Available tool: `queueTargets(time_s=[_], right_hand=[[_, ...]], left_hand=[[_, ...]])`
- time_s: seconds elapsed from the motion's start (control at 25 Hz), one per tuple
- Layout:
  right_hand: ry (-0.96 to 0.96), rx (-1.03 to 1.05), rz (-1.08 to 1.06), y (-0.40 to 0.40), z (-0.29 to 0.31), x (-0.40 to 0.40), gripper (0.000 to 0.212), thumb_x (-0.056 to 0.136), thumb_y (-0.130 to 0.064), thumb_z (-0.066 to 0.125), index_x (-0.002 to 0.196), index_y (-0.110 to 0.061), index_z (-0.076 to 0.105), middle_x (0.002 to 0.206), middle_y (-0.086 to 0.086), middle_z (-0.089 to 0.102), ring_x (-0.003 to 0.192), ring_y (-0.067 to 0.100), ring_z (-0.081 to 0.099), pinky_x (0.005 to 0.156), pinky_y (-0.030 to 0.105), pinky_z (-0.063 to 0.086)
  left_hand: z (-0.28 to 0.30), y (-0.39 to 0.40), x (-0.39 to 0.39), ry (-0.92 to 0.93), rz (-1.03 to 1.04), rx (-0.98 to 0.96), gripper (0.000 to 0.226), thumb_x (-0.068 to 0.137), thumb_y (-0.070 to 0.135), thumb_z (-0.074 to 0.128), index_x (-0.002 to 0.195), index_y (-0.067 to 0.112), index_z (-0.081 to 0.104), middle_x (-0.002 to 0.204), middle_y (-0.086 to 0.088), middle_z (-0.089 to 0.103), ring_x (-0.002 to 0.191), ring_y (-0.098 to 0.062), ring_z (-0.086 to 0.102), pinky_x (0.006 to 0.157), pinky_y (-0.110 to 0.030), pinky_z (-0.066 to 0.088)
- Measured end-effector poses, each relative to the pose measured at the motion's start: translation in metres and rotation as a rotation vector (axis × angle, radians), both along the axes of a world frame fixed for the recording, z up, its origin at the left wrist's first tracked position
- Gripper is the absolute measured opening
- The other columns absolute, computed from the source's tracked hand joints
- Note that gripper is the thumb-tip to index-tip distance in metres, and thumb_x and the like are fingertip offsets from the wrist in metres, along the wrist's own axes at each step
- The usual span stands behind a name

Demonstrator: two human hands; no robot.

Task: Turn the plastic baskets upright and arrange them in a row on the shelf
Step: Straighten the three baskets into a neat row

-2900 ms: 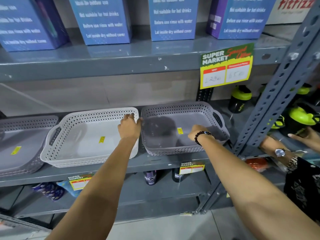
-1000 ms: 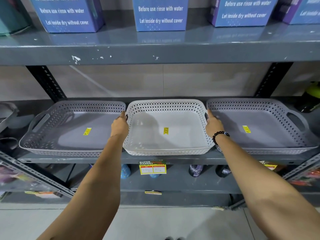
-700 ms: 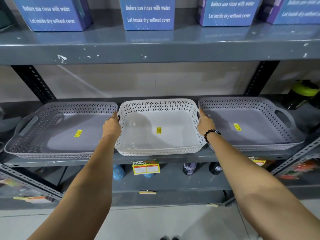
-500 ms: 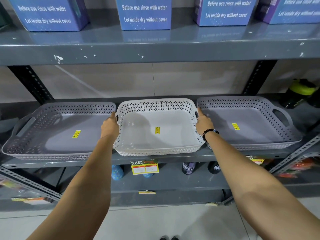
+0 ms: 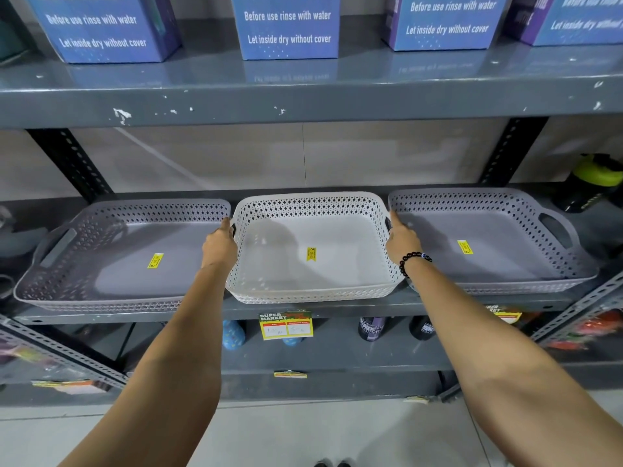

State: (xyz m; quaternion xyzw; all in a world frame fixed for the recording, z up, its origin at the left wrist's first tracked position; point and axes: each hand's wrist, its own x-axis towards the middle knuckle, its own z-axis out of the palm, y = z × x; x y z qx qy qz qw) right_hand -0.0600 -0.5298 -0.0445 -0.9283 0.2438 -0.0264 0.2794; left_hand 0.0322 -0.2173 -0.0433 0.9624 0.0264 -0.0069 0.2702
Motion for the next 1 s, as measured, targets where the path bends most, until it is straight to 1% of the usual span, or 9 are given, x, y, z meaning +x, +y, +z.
queueTargets(time_s=[0.12,0.16,0.2,0.24,0.28,0.32,0.52,0.8,1.0], right_hand=[[0.009,-0.016,0.018,-0.0008,-0.0019,0.0007,0.072,0.090,0.010,0.037,0.151,-0.018,0.011,0.123,0.029,0.055,0.087,0.028,0.054,0.058,0.028,0.045],[0.007,-0.019,0.015,-0.0010,-0.0026,0.0008,0.072,0.090,0.010,0.037,0.151,-0.018,0.011,0.123,0.029,0.056,0.086,0.027,0.052,0.058,0.028,0.045],[0.002,-0.012,0.005,-0.0009,-0.0030,0.0006,0.071,0.090,0.009,0.037,0.151,-0.019,0.012,0.124,0.028,0.055,0.089,0.029,0.054,0.064,0.031,0.048],[-0.006,-0.005,-0.006,-0.0009,-0.0034,0.0002,0.070,0.091,0.009,0.036,0.151,-0.019,0.013,0.125,0.028,0.054,0.096,0.033,0.057,0.075,0.036,0.051],[-0.012,-0.005,-0.013,-0.0008,-0.0034,-0.0004,0.069,0.091,0.009,0.036,0.151,-0.019,0.014,0.126,0.027,0.054,0.102,0.036,0.059,0.081,0.040,0.051],[-0.016,-0.009,-0.017,-0.0006,-0.0032,-0.0010,0.069,0.092,0.008,0.036,0.151,-0.019,0.014,0.126,0.027,0.054,0.104,0.038,0.059,0.083,0.041,0.051],[-0.019,-0.016,-0.014,0.0015,-0.0006,-0.0034,0.067,0.092,0.008,0.036,0.150,-0.019,0.015,0.131,0.027,0.052,0.110,0.038,0.057,0.085,0.041,0.051],[-0.008,-0.042,0.013,-0.0014,-0.0012,0.0003,0.069,0.091,0.010,0.036,0.151,-0.016,0.015,0.121,0.027,0.058,0.105,0.038,0.059,0.082,0.039,0.050],[-0.011,-0.061,0.018,-0.0015,0.0015,0.0027,0.066,0.092,0.009,0.035,0.151,-0.015,0.016,0.125,0.029,0.054,0.105,0.039,0.059,0.082,0.040,0.050]], left_hand=[[0.0020,0.0000,-0.0022,-0.011,-0.017,0.014,0.048,0.100,0.002,0.026,0.146,0.014,0.031,0.119,-0.032,0.059,0.106,-0.045,0.057,0.089,-0.048,0.049],[0.0025,0.0000,-0.0028,-0.013,-0.023,0.023,0.048,0.100,0.002,0.026,0.146,0.014,0.031,0.119,-0.032,0.059,0.106,-0.045,0.057,0.088,-0.047,0.048],[0.0027,0.0003,-0.0031,-0.016,-0.028,0.031,0.048,0.100,0.003,0.026,0.147,0.014,0.030,0.118,-0.032,0.059,0.106,-0.045,0.057,0.088,-0.047,0.048],[0.0028,0.0004,-0.0032,-0.018,-0.032,0.035,0.048,0.101,0.003,0.026,0.147,0.013,0.030,0.118,-0.032,0.059,0.106,-0.045,0.057,0.088,-0.048,0.048],[0.0027,0.0005,-0.0030,-0.021,-0.037,0.037,0.048,0.101,0.003,0.026,0.147,0.013,0.030,0.118,-0.032,0.059,0.106,-0.045,0.057,0.089,-0.048,0.048],[0.0023,0.0007,-0.0030,-0.024,-0.041,0.040,0.048,0.100,0.003,0.026,0.148,0.013,0.029,0.118,-0.032,0.059,0.106,-0.045,0.057,0.089,-0.048,0.048],[0.0014,0.0016,-0.0026,-0.031,-0.057,0.057,0.050,0.099,0.001,0.027,0.148,0.012,0.029,0.116,-0.031,0.061,0.104,-0.044,0.058,0.088,-0.049,0.048],[0.0039,0.0003,-0.0013,-0.027,-0.055,0.028,0.050,0.098,-0.002,0.027,0.145,0.010,0.032,0.118,-0.031,0.060,0.106,-0.044,0.058,0.089,-0.048,0.048],[0.0052,-0.0015,0.0027,-0.026,-0.052,0.035,0.050,0.098,-0.002,0.027,0.146,0.010,0.032,0.117,-0.031,0.061,0.105,-0.043,0.058,0.087,-0.047,0.049]])
